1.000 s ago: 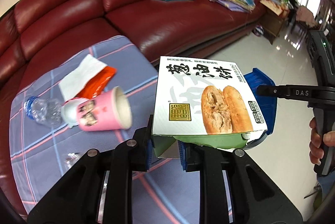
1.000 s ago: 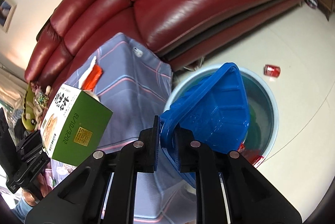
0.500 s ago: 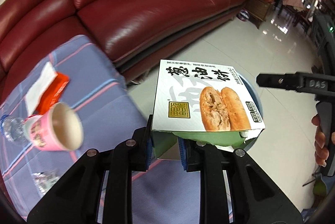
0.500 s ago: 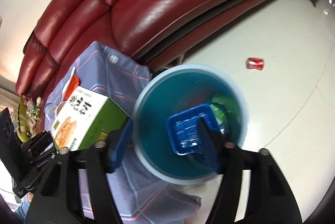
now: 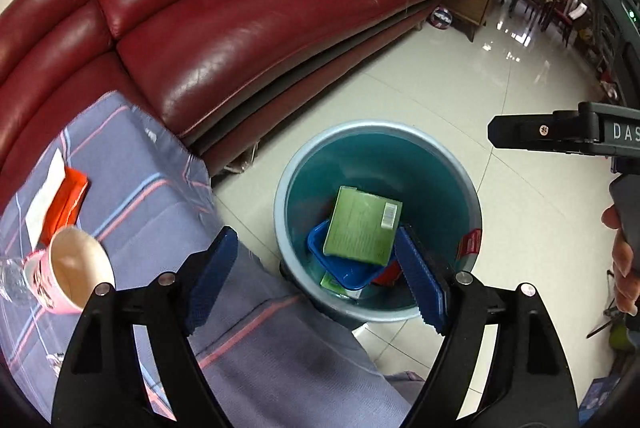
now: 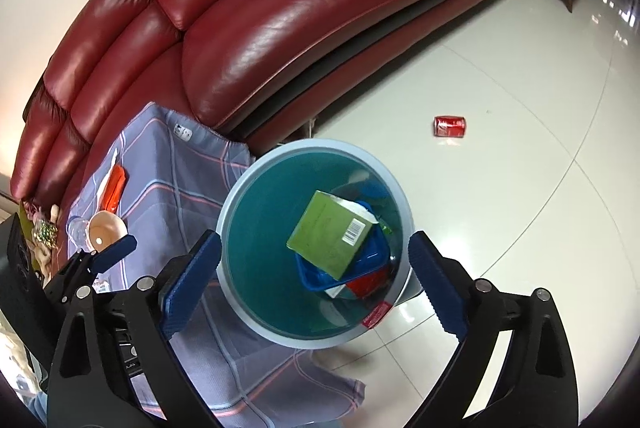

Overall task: Collect trash
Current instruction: 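Carry both items over the teal bin and open both grippers to drop them, then return to the table and grasp the clear plastic bag with the left gripper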

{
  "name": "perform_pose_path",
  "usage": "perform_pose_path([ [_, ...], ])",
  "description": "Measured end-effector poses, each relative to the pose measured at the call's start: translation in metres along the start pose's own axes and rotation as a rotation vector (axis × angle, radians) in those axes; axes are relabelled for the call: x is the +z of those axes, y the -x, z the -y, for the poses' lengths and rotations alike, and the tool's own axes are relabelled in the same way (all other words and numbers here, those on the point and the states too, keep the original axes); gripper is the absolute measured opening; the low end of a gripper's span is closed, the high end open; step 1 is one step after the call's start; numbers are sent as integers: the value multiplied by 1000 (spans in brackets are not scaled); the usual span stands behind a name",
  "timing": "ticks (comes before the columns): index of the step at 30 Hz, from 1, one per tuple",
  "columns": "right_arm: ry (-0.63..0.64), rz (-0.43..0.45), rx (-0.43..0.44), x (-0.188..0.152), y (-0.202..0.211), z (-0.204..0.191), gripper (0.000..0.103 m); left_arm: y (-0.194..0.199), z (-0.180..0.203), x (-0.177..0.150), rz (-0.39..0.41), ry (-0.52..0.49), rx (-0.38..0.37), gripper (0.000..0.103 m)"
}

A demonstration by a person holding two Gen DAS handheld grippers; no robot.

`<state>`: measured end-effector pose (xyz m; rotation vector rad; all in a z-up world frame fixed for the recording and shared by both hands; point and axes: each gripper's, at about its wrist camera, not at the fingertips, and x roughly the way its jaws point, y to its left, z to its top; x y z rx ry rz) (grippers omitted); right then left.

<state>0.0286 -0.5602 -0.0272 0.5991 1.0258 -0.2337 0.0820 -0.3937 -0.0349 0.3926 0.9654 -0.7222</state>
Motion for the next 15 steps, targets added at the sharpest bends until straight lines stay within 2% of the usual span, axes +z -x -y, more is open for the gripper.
perform_pose_path([
  [8, 31, -23, 17, -7, -7, -20, 95, 19, -25, -20, -9, 69, 22, 79],
  [15, 81, -40, 52, -24, -10, -55, 96, 49, -53, -48, 3, 122, 53, 79],
])
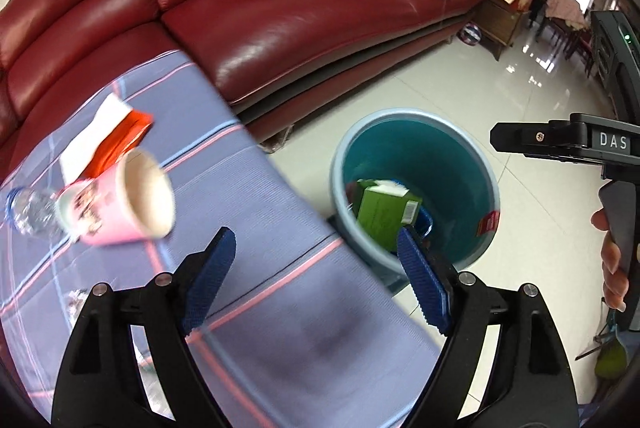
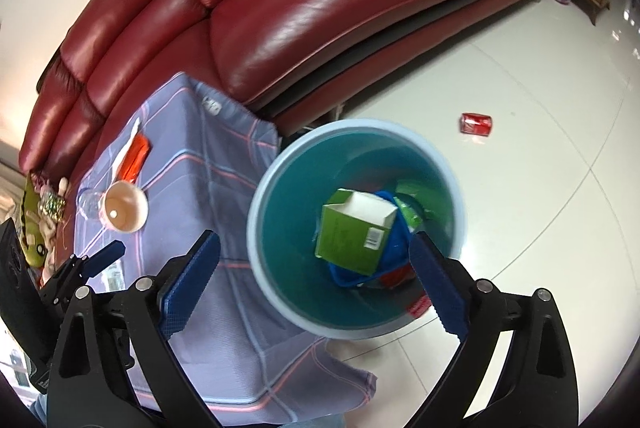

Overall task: Collect trash
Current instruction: 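Return to the table and grasp the clear plastic bag with the left gripper, then grasp the clear snack packet with the right gripper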

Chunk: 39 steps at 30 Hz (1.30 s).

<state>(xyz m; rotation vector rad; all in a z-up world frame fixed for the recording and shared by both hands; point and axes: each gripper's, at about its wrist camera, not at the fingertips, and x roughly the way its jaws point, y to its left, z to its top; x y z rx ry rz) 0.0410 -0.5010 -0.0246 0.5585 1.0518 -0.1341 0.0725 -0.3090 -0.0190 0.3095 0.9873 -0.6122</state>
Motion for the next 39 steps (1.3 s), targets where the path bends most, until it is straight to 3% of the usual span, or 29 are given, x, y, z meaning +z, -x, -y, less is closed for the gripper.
perform_pose_path([
  [15, 159, -87, 92, -59, -32, -124, 96, 56, -110, -100, -21, 127, 101, 79],
  [23, 223, -118, 96, -75, -44, -176, 96, 59, -148, -148, -73, 144, 86, 79],
  [32, 268, -151, 89, -84, -57, -211, 96, 45, -163, -167, -92, 145, 46, 79],
  [35, 271, -158, 82, -85, -59, -216, 96, 44, -166, -170, -89, 162, 10, 50],
  [39, 280, -168, 74, -86, -63, -224, 96, 55, -173, -175, -52, 187, 5, 39],
])
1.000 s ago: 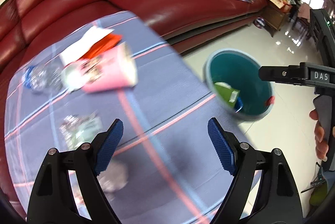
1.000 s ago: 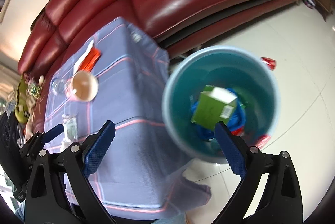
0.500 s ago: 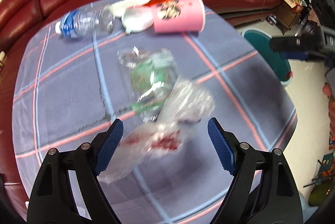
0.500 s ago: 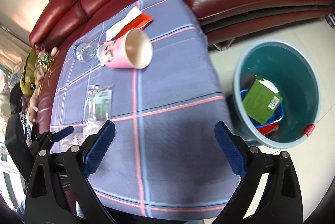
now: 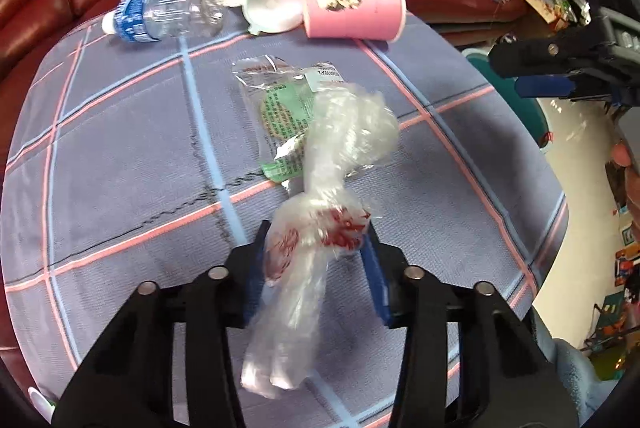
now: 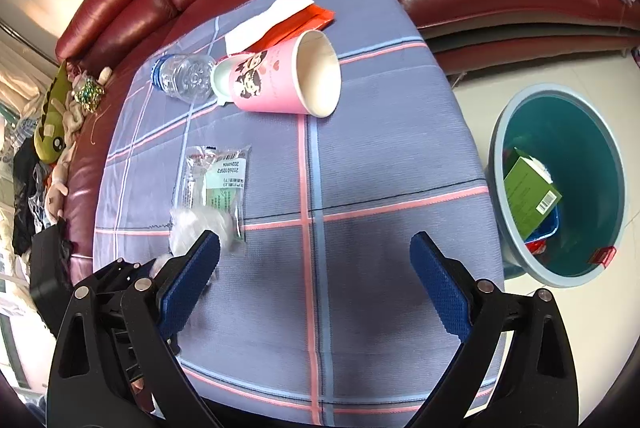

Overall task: Collect trash
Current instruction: 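Grasp the clear snack packet with the right gripper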

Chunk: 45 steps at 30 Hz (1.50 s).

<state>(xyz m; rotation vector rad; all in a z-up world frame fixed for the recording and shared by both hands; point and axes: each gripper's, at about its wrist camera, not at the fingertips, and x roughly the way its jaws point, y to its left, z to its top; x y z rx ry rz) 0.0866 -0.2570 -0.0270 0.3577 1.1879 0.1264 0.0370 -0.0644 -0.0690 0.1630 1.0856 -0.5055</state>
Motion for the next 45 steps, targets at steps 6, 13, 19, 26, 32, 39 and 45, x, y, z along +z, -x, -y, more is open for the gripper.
perform_pose_path([
  [6, 32, -26, 6, 3, -17, -22, 96, 26, -36, -2, 47, 105, -5, 38],
  [13, 78, -56, 18, 9, -47, -62, 96, 37, -86, -1, 77, 209, 29, 38],
  [19, 143, -81, -3, 14, -70, -98, 96, 39, -112, 1, 90, 244, 28, 39],
  [26, 173, -87, -49, 20, -90, -118, 96, 42, -134, 2, 108, 268, 33, 39],
  [32, 208, -93, -98, 16, -104, -126, 96, 42, -142, 0, 110, 282, 26, 40],
  [39, 292, -83, -168, 8, -109, -133, 85, 36, -144, -2, 103, 297, 20, 40],
  [45, 324, -71, -154, 7, -102, -135, 63, 33, -142, -1, 95, 298, 27, 40],
])
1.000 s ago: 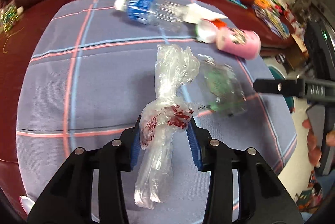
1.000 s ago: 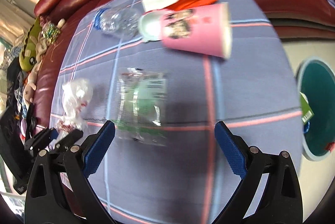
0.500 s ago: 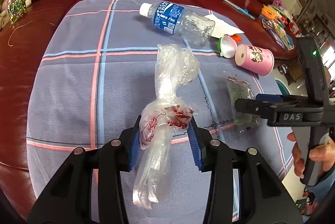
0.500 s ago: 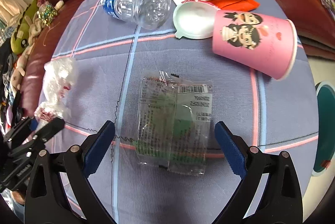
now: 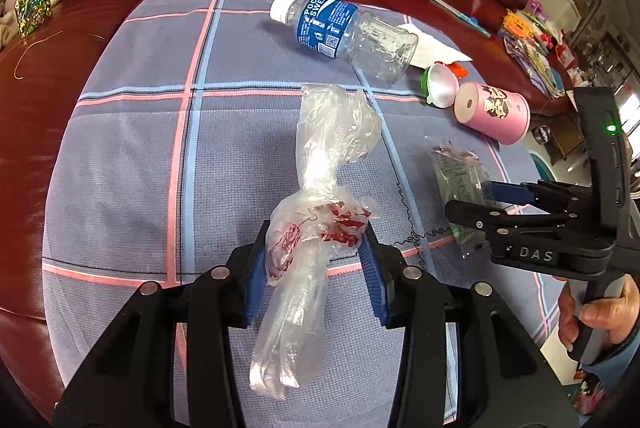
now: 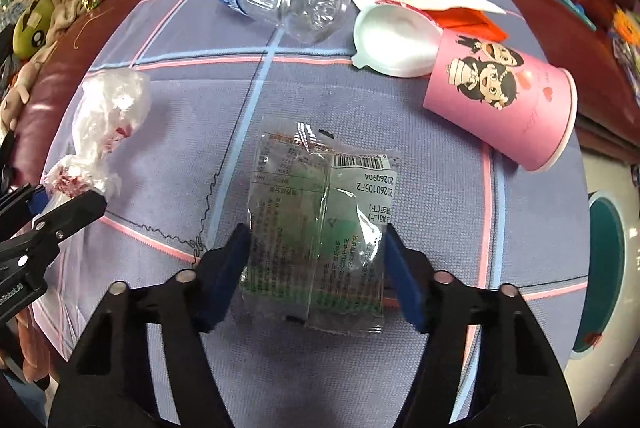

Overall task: Collect trash
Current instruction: 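Grasp the clear snack packet with the right gripper, then carry the plastic bag and snack packet over the bin and open both grippers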

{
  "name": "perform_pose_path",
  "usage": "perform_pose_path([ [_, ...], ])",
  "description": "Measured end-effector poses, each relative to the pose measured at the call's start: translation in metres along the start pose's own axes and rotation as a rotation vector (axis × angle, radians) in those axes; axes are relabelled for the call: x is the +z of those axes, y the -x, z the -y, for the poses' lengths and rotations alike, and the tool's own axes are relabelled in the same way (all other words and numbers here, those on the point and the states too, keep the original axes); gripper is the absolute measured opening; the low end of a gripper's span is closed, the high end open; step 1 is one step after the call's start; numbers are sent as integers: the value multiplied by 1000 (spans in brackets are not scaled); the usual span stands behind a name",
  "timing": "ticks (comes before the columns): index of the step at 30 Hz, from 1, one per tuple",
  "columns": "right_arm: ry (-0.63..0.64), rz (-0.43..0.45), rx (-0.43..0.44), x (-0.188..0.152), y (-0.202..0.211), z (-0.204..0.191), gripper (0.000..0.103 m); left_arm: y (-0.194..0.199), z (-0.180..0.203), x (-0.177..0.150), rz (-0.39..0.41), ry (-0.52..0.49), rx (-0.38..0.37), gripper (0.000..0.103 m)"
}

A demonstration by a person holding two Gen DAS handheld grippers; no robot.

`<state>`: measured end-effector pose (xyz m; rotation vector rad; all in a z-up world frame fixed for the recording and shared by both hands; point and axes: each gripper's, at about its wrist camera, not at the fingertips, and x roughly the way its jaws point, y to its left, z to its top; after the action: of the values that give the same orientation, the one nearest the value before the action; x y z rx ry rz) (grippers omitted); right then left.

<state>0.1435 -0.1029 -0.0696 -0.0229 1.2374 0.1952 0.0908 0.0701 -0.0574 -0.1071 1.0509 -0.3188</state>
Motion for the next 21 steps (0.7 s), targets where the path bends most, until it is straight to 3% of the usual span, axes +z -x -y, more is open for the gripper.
perform_pose_path([
  [11, -59, 38, 80, -6, 36, 25, 61, 6, 34, 6, 17, -44, -17, 40],
  [21, -166, 125, 49, -35, 95, 102, 61, 9, 113, 18, 36, -182, -91, 40],
])
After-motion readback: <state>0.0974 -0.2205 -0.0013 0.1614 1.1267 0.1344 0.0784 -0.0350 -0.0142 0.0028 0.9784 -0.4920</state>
